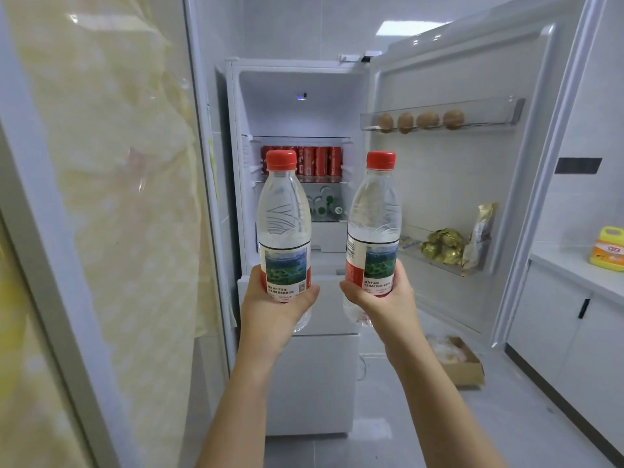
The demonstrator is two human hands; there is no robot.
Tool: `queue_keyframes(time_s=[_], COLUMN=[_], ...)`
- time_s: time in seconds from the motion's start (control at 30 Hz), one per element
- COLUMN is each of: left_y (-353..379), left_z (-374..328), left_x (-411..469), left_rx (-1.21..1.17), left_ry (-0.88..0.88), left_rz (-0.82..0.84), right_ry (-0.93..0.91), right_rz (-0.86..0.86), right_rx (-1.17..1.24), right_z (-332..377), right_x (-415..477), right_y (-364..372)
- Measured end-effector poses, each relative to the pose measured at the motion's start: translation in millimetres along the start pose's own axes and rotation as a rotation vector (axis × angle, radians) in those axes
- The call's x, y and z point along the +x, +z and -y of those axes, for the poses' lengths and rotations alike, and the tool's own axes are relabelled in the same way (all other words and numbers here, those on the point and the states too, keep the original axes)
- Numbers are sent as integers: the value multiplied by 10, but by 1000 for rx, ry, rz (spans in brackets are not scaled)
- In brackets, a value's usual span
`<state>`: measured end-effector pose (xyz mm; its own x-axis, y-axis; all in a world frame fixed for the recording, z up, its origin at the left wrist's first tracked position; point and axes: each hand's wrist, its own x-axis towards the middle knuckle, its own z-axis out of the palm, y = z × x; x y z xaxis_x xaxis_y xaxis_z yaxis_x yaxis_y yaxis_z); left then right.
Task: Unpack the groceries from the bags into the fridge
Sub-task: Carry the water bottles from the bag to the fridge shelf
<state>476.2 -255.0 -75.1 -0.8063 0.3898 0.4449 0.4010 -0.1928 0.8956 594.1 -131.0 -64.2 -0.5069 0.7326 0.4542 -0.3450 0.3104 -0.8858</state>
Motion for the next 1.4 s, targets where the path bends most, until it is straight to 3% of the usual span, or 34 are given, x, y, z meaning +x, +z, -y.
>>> queue_keyframes(time_s=[0.67,1.4], left_y=[416,368], left_z=[458,1509], left_x=[321,2667], left_rx=[46,-5], left_ry=[-38,-62], left_rz=[-53,-17], right_ry=[39,44], right_rz=[26,-67], right_rx=[-23,-71], right_z=[-455,-1524], right_x=[512,2444], right_y=[-231,867])
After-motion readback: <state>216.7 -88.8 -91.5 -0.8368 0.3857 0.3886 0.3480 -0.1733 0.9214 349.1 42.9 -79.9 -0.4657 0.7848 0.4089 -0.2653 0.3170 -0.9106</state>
